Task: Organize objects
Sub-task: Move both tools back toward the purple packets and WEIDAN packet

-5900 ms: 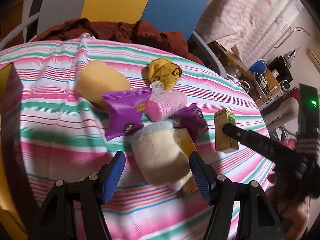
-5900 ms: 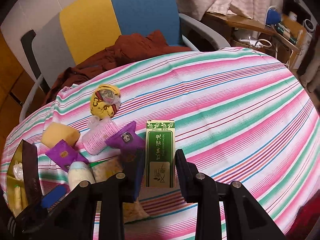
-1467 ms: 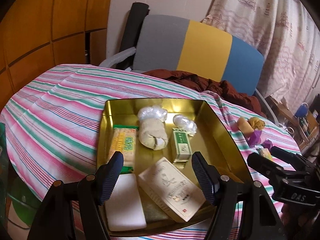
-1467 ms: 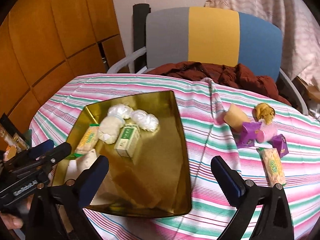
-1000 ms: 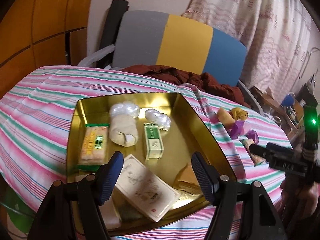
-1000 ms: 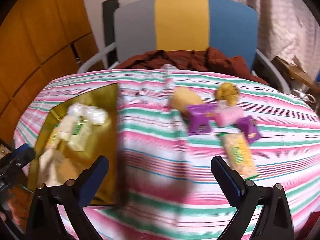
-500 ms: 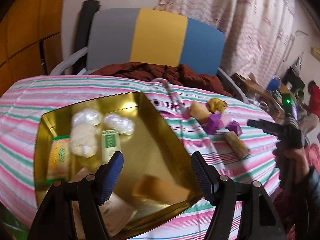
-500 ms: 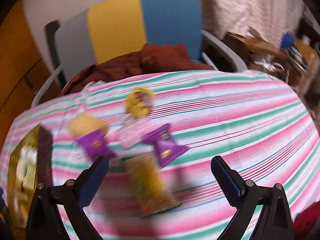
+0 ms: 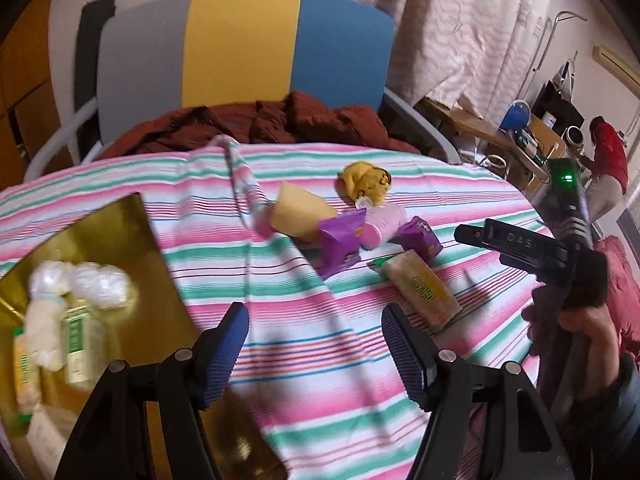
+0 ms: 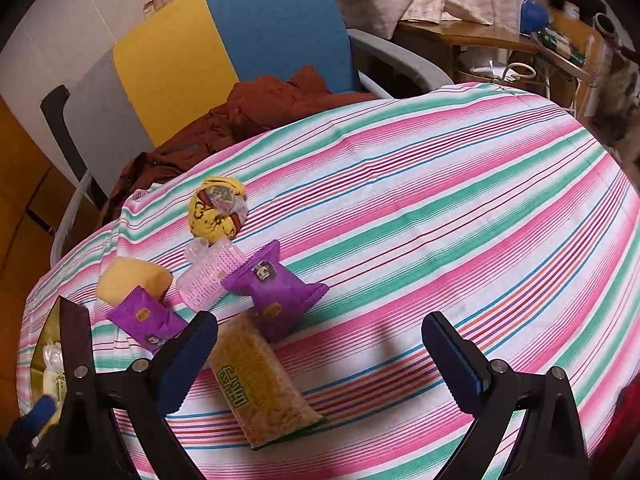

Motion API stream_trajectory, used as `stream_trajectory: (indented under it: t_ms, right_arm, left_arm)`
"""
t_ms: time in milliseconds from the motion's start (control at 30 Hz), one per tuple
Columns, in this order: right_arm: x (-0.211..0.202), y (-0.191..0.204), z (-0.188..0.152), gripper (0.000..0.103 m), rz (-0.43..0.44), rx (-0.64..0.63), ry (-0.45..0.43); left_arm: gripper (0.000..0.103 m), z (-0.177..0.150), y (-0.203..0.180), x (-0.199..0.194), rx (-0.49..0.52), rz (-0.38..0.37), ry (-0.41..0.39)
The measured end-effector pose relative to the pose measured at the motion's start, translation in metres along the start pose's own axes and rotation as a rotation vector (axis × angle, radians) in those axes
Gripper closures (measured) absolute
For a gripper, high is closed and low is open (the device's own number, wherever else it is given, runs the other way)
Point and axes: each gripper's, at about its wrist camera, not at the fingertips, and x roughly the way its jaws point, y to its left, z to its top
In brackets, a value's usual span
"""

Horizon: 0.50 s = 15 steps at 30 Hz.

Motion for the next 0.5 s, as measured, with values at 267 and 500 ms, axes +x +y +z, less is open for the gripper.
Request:
stream_trajectory:
  t_ms: [267,500]
  right_arm:
    - [-0.001,-0.014,0.002,0.000,0.038,0.080,0.015]
    - [0.001,-0.011,0.000,0.000,0.055,0.073,0.037]
  left_arm:
    - [0.042,0.016,-0.018,0.050,-0.027,0.033,0.050]
    - [0.040,0.031,-0.022,0.087,-0.062,0.061,0.075]
